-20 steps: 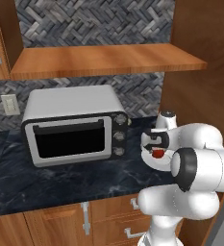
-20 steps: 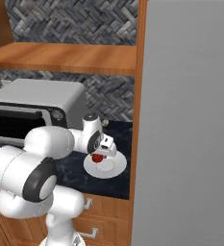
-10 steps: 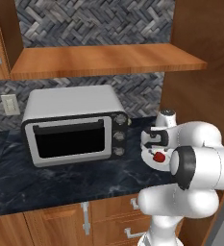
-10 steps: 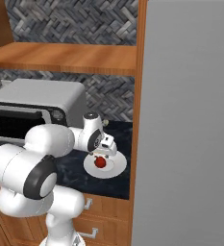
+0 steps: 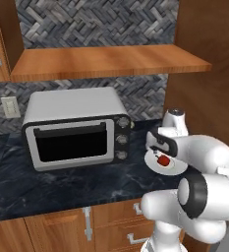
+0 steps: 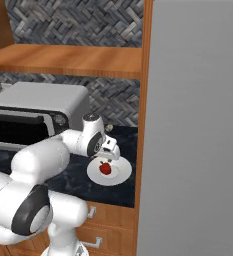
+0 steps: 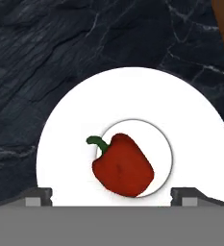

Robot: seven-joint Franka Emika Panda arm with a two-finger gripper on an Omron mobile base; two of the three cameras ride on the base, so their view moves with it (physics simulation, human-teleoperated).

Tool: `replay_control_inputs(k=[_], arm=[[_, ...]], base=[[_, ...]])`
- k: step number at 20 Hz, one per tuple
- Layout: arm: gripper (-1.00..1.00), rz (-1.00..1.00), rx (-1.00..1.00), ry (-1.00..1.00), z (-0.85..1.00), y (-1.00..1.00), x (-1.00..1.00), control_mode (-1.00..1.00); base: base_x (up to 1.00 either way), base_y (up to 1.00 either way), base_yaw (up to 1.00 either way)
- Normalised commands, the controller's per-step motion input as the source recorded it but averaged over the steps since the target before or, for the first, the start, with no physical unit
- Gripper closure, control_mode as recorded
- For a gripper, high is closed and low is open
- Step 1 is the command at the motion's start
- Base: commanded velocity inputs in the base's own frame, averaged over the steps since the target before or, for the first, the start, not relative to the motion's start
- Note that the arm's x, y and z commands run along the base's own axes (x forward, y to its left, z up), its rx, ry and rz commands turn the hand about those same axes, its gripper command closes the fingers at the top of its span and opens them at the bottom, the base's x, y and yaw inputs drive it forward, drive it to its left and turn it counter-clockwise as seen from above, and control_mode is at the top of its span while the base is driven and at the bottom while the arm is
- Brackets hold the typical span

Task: Pick the bell pepper from the microwave and place it on plate located on the counter.

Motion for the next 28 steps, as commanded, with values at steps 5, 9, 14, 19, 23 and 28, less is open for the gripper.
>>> replay_control_inputs(k=[5,9,14,19,23,28], arm=[[-1.00,0.00,0.00,-0.13,0.52,0.47,-0.57,-1.00],[-1.00,0.01,0.00,-0.06,0.76,0.33,-0.41,-1.00],[-1.00,0.07,0.00,-0.04,0.80,0.18,-0.49,-1.00],[-1.00,0.07,0.00,-0.03,0.89,0.12,-0.63,-1.00],[-1.00,0.05,0.00,-0.06,0.91,0.00,-0.68,-1.00],[-1.00,0.02,0.00,-0.06,0.83,0.00,-0.60,-1.00]], base=[[0.00,0.00,0.00],[0.00,0.00,0.00],[0.00,0.00,0.00],[0.00,0.00,0.00],[0.00,0.00,0.00],[0.00,0.00,0.00]])
